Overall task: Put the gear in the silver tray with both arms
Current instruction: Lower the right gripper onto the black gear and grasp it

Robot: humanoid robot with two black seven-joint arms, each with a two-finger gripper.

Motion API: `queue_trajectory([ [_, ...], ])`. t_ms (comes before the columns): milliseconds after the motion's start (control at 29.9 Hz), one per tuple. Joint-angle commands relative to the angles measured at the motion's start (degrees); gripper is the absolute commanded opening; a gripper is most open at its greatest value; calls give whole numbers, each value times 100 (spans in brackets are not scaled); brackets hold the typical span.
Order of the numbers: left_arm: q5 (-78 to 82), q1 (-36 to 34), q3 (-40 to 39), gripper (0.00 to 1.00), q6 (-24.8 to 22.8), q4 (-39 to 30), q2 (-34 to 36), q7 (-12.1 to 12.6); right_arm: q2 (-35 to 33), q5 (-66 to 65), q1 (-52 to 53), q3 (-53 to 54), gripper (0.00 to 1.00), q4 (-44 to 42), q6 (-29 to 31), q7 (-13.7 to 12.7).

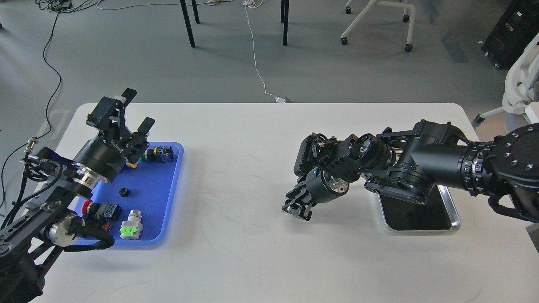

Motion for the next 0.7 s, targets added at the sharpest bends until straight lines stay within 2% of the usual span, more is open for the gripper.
queue_trajectory([
  [0,0,0,-3,98,-2,0,0,0,9,0,0,1,38,1,6,-1],
  [501,0,0,-3,98,-2,0,0,0,89,9,0,-17,37,-114,6,-1],
  [568,0,0,-3,98,-2,0,0,0,97,9,0,-17,33,-114,6,-1],
  [668,0,0,-3,98,-2,0,0,0,89,9,0,-17,20,-105,15,-1],
])
